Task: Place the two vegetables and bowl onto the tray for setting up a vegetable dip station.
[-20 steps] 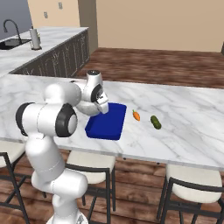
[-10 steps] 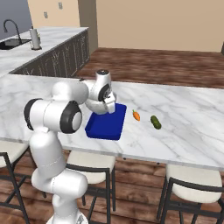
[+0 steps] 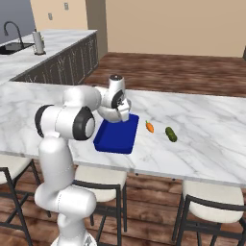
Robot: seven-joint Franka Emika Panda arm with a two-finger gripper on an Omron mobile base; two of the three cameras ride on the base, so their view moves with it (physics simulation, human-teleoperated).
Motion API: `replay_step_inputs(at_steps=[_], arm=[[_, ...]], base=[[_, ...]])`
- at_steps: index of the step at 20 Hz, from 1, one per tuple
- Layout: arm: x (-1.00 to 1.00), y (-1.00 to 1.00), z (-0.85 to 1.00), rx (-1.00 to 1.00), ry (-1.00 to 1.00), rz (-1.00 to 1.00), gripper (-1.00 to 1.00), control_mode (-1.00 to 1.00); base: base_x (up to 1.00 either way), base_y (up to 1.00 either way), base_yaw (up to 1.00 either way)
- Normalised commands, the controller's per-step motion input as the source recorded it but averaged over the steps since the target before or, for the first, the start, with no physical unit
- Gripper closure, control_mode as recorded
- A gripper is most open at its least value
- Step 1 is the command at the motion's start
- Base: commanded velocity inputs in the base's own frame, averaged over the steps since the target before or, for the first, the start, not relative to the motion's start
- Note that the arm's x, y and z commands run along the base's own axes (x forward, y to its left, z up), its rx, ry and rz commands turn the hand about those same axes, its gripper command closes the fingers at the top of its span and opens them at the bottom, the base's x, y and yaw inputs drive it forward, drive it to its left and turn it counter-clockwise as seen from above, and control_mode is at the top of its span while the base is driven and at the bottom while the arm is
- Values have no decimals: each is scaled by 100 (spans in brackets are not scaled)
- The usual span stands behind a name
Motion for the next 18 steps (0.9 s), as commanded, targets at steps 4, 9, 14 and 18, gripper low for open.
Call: replay_step_inputs(at_steps=[4,9,14,18], arm=[[29,-15,0,2,0,0,100,-100],[28,-19,0,3,0,0,100,-100],[27,-13,-4,1,1,0,100,-100],[15,-6,-18,0,0,0,100,-100]], base=[[0,0,0],[0,0,0],[0,0,0],[0,0,0]])
